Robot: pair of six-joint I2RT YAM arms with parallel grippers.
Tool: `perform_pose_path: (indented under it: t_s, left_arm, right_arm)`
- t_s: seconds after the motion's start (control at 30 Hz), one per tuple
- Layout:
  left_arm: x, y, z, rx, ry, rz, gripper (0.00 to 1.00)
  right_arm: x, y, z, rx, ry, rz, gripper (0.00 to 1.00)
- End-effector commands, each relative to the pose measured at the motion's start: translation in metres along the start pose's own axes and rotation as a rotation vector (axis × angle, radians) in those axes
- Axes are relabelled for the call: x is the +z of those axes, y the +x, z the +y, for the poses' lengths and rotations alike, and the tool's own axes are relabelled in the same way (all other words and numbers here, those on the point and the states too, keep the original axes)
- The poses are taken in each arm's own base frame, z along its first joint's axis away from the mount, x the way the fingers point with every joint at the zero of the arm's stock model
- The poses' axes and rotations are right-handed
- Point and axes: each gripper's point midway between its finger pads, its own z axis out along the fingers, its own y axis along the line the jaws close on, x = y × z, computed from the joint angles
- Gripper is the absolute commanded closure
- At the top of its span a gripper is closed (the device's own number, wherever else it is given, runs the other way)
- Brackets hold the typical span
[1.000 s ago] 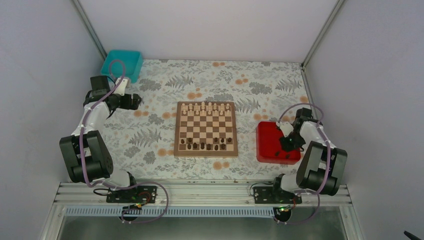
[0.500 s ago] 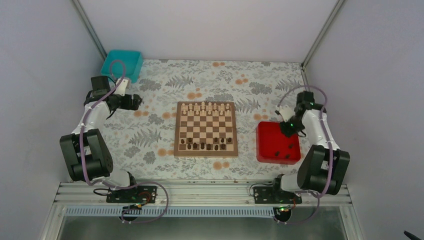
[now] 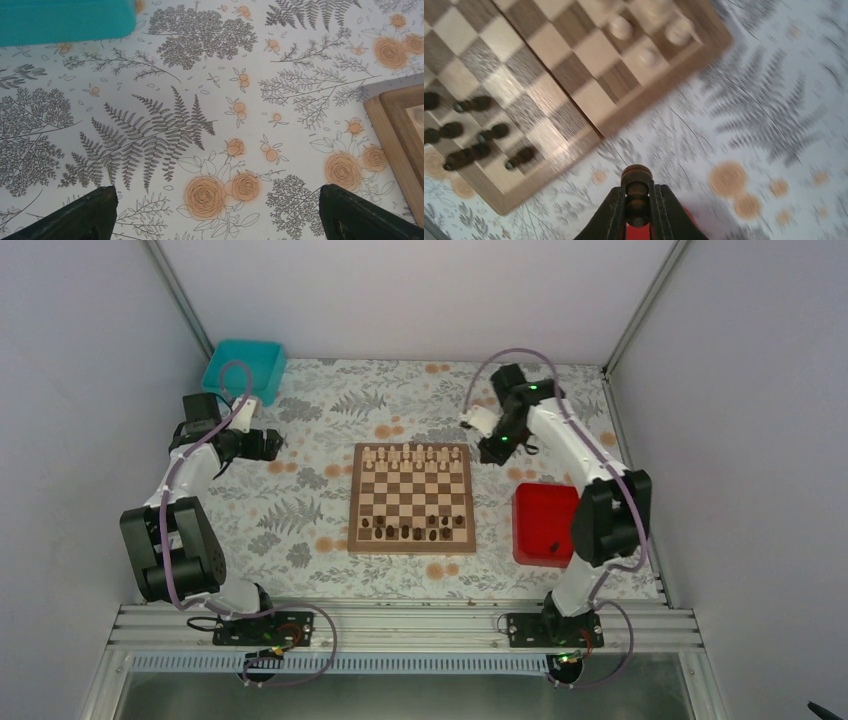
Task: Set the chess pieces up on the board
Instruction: Place the chess piece on the chessboard.
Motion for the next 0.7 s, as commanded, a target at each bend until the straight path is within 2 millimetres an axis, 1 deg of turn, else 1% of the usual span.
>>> perform_pose_path:
  t_s: [0.0,0.07,0.17,0.23,0.33,0.43,0.5,0.67]
  left_arm:
    - [0.007,0.004,0.010,-0.018,-0.033,0.005,0.00]
    - [0.008,0.005,0.012,-0.021,-0.042,0.012,0.00]
    - [0.009,0.006,0.015,-0.022,-0.056,0.015,0.00]
    - [0.008,0.005,0.018,-0.021,-0.071,0.015,0.00]
    - [0.007,0.005,0.021,-0.019,-0.096,0.016,0.00]
    - [0.004,0.006,0.024,-0.017,-0.118,0.018,0.00]
    - [0.004,0.006,0.026,-0.015,-0.128,0.020,0.00]
    - [0.004,0.008,0.027,-0.016,-0.137,0.023,0.00]
  right_arm:
    - [0.026,-0.028,0.046,-0.112,-0.100,0.053,0.90]
    - [0.036,-0.041,0.062,-0.186,-0.102,0.060,0.90]
    - [0.040,-0.063,0.084,-0.283,-0.112,0.039,0.90]
    - [0.045,-0.069,0.099,-0.343,-0.119,0.045,0.89]
    - [0.056,-0.071,0.115,-0.400,-0.133,0.065,0.89]
    - [0.073,-0.065,0.130,-0.445,-0.147,0.106,0.89]
    - [0.080,-0.062,0.139,-0.466,-0.158,0.116,0.89]
    - [0.093,-0.053,0.152,-0.490,-0.161,0.136,0.89]
